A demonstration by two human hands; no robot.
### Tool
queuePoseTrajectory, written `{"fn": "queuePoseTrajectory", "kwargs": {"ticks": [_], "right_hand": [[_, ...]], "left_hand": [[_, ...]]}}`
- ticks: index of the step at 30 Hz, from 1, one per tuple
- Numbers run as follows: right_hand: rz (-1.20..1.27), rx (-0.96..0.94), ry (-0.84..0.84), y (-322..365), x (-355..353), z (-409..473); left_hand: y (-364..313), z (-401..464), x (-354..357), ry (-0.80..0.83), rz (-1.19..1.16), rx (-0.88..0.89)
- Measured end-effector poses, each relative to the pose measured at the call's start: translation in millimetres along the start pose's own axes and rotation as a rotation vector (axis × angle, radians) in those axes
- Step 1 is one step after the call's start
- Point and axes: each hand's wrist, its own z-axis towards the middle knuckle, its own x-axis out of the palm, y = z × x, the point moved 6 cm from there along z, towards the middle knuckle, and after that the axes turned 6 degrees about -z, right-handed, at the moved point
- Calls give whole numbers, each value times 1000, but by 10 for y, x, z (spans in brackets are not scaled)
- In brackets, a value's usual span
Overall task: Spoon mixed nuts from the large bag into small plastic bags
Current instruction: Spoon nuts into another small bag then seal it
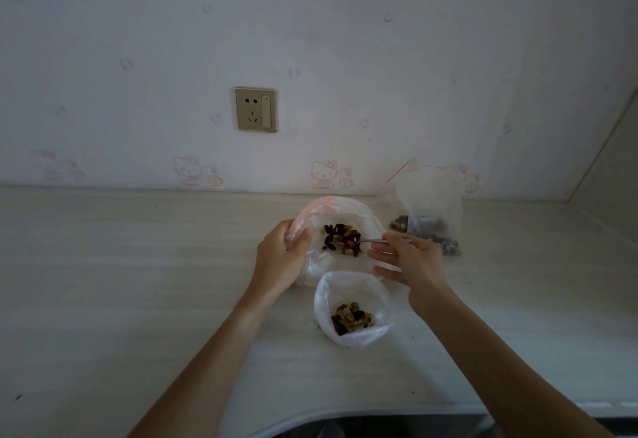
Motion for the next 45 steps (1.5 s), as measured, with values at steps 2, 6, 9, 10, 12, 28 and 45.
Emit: {"fn": "queuePoseTrajectory", "kwargs": {"ticks": [2,6,9,10,12,28,45], "right_hand": [[-5,-8,4,27,-34,-36],[6,-46,48,171,-99,-149],[39,-77,74,326,-179,-271],[49,-89,85,375,-207,-323],[65,-111,110,462,-269,-448],[-112,-258,154,214,-507,-1126],[-1158,-1313,267,623,-253,-1594]], "left_hand": [[-15,-1,-28,4,-1,2],[-87,-20,-160,-74,82,71],[-179,-121,-294,-202,103,180],[-208,-178,-334,-241,99,215],[-257,-291,-379,-271,84,260],[-214,-960,-21,137,294,118],[-187,-669,-89,194,296,99]]}}
